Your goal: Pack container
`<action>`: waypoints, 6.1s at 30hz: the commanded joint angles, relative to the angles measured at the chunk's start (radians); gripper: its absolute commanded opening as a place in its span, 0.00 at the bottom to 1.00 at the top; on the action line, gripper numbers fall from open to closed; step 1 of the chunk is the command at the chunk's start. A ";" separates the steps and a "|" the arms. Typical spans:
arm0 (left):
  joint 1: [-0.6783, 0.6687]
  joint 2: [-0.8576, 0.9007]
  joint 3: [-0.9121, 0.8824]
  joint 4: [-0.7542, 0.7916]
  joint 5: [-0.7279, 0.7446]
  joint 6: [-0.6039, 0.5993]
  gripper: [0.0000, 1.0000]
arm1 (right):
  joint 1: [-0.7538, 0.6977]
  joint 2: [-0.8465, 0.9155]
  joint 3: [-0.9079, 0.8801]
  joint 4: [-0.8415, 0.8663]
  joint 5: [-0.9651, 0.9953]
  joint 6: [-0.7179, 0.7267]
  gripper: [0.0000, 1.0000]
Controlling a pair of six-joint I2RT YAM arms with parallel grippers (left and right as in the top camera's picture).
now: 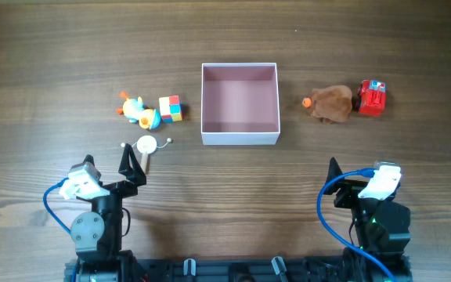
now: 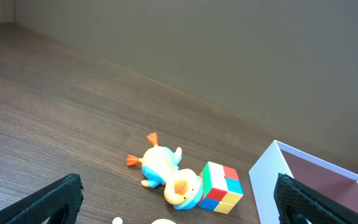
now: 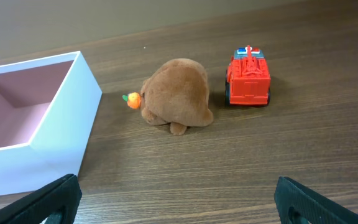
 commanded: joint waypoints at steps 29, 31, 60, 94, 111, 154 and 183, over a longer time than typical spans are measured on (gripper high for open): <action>-0.005 -0.006 -0.010 0.008 0.013 -0.010 1.00 | -0.003 -0.011 -0.004 0.018 -0.032 0.021 1.00; -0.005 -0.006 -0.010 0.004 0.037 -0.010 1.00 | -0.003 -0.011 -0.004 0.023 -0.104 0.127 1.00; -0.005 0.691 0.653 -0.314 0.111 0.036 1.00 | -0.003 0.778 0.697 -0.251 -0.303 0.055 0.99; -0.001 1.188 0.911 -0.448 -0.142 0.056 1.00 | -0.003 1.851 1.238 -0.354 0.041 -0.035 1.00; -0.001 1.188 0.911 -0.448 -0.142 0.056 1.00 | -0.003 2.035 1.237 -0.297 -0.051 0.014 0.51; -0.001 1.188 0.911 -0.448 -0.142 0.056 1.00 | 0.555 1.848 1.238 -0.030 -0.046 0.309 0.10; -0.001 1.188 0.911 -0.448 -0.142 0.055 1.00 | 0.565 1.875 1.239 0.064 -0.031 0.201 0.99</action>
